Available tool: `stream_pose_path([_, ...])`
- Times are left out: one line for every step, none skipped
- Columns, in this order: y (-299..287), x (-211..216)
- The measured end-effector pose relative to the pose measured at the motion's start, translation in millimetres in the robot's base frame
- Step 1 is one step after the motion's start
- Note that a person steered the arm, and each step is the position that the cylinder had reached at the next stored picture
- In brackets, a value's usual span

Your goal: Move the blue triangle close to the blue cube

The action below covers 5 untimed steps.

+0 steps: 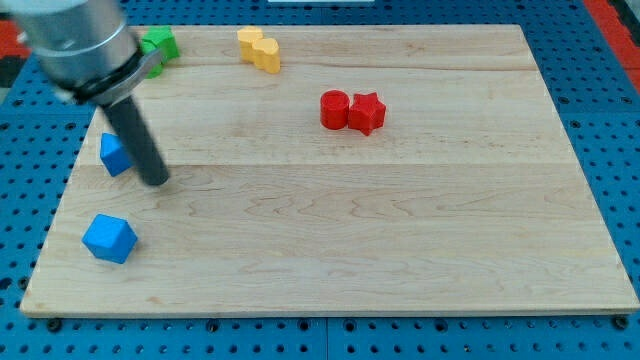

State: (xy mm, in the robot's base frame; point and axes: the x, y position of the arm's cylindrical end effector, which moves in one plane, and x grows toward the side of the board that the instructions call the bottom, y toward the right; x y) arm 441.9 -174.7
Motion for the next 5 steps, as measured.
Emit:
stream_pose_path([-6,-63])
stream_pose_path([-69,-27])
stream_pose_path([-20,9])
stream_pose_path([-21,30])
stream_pose_path([-27,-37])
